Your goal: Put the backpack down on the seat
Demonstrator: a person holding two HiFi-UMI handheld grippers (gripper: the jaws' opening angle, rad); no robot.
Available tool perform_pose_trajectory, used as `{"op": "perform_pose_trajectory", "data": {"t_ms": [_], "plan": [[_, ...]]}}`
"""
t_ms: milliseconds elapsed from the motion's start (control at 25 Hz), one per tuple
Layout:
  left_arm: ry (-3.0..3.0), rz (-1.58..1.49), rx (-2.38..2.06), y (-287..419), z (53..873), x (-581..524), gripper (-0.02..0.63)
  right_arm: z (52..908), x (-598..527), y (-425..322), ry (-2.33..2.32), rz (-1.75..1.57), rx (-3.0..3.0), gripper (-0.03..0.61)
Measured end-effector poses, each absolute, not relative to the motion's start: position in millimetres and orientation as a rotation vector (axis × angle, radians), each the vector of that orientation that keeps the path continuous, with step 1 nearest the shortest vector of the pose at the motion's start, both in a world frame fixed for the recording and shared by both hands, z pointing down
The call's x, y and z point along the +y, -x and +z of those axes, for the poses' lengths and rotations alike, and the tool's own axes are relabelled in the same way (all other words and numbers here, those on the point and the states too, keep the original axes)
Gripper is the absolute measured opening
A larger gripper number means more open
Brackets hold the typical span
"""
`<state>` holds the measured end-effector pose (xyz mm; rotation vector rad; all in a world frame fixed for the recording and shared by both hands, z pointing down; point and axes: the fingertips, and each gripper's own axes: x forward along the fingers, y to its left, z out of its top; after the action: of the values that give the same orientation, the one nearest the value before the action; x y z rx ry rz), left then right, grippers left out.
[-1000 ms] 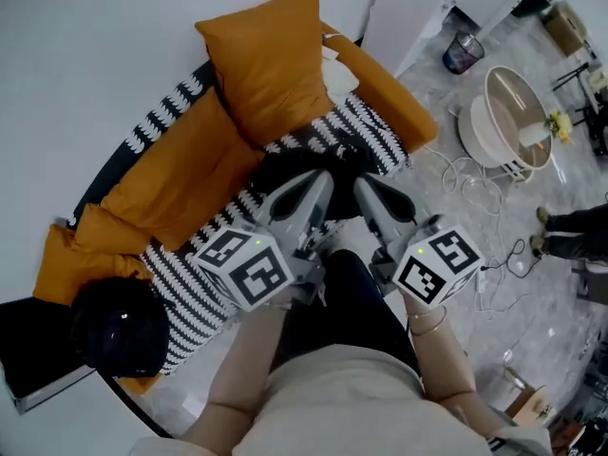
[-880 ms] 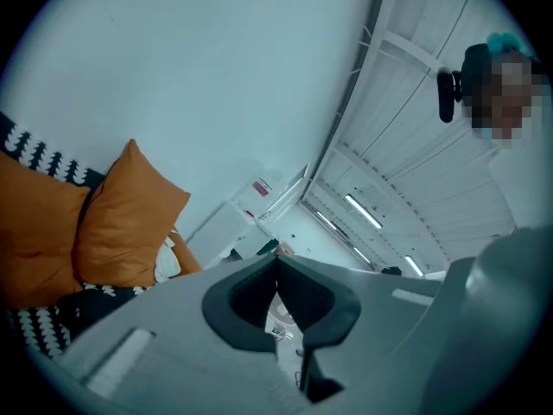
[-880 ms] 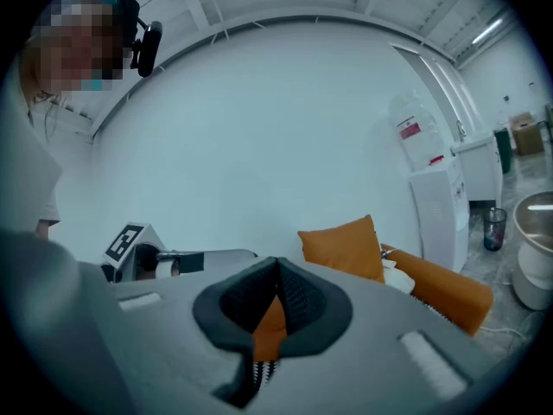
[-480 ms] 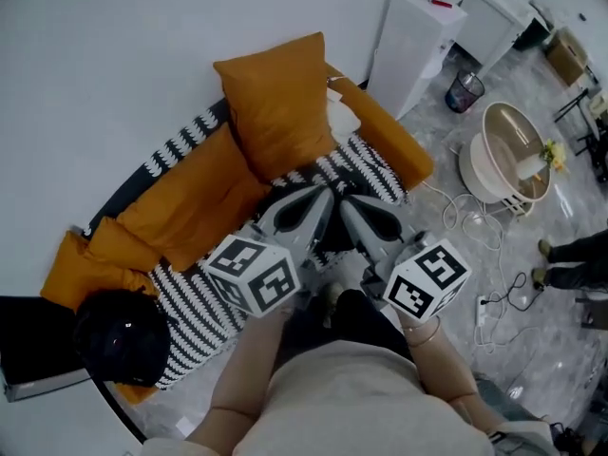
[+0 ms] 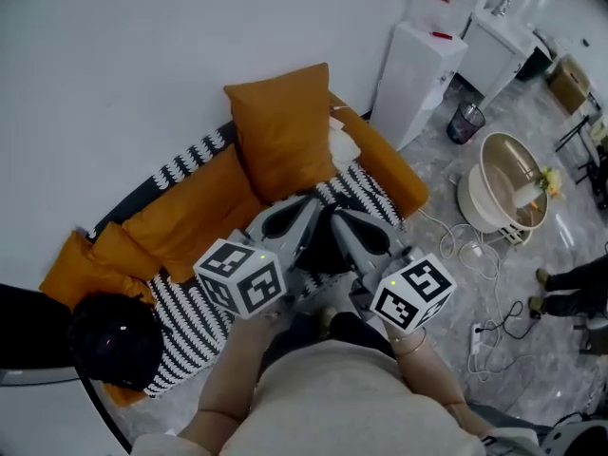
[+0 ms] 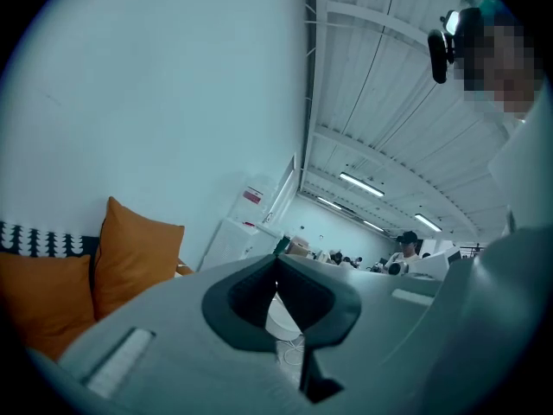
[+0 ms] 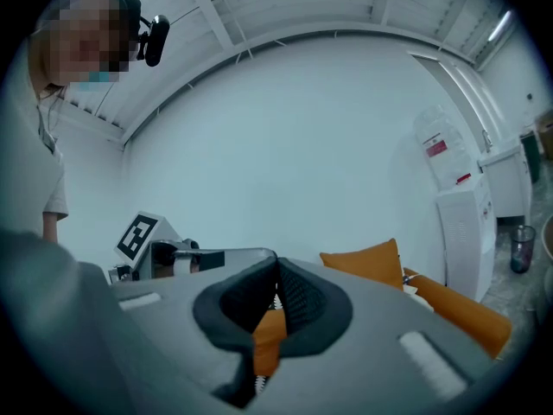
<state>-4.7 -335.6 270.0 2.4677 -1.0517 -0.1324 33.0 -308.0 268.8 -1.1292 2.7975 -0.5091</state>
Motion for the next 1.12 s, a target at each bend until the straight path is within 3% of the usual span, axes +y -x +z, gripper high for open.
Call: {"op": "perform_pose_trajectory", "data": {"t_ms": [1120], "plan": [[-2.471,-0.014,-0.997,2.7,297.3,-303.2,0.006,299.0,-282.3,-26.0,1.150,-0.530,2.892,0.002]]}}
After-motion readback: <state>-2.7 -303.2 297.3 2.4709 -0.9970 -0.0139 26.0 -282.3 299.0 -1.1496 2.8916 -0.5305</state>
